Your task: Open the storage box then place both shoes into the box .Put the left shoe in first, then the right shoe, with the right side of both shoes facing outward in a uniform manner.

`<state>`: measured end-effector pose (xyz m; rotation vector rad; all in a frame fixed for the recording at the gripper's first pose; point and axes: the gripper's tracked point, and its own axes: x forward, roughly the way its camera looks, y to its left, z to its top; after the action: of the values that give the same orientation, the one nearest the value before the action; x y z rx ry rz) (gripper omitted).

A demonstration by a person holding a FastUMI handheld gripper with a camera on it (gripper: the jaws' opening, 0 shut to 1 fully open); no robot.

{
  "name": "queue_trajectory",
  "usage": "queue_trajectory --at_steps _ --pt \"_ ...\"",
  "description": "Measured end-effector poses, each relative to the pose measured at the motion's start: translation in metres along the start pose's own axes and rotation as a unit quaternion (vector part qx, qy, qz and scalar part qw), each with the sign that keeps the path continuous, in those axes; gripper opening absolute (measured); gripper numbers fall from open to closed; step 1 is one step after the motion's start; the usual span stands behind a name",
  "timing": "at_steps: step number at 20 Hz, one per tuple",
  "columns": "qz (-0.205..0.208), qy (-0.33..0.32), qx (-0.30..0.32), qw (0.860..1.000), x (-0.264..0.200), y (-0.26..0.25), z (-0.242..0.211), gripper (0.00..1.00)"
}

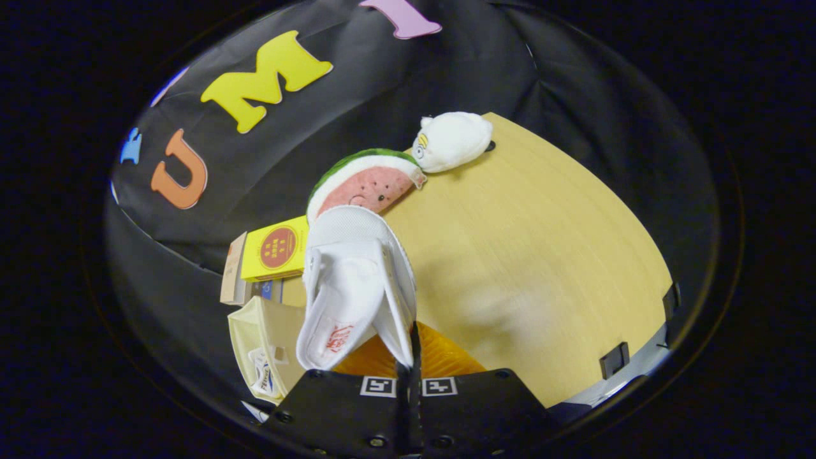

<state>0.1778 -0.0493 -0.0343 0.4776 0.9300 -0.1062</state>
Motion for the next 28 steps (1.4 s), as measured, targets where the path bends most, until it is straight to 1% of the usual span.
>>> queue_trajectory --at_steps 2,5,6,9,10,12,14,17,21,23,25,28 --pt "-0.01 -0.001 -0.017 1.0 -0.016 0.026 -0.01 0.0" --pt "0.01 0.012 -0.052 0.999 -0.026 0.077 -0.032 0.0" --pt "0.015 0.016 -0.059 0.998 -0.026 0.093 -0.04 0.0" --pt "0.012 0.032 -0.084 0.996 -0.016 0.132 -0.067 0.0" --pt "0.015 0.04 -0.092 0.995 -0.021 0.142 -0.076 0.0" --pt "0.02 0.051 -0.122 0.991 -0.016 0.167 -0.091 0.0" --pt "0.016 0.053 -0.135 0.989 -0.006 0.186 -0.103 0.0" --pt "-0.005 0.05 -0.136 0.989 0.013 0.206 -0.116 0.0" --pt "-0.04 -0.008 -0.121 0.992 0.027 0.225 -0.11 0.0" --pt "-0.044 -0.042 -0.128 0.99 0.035 0.237 -0.104 0.0" --pt "-0.049 -0.04 -0.128 0.99 0.05 0.238 -0.113 0.0" --pt "-0.04 -0.027 -0.123 0.991 0.063 0.241 -0.129 0.0"
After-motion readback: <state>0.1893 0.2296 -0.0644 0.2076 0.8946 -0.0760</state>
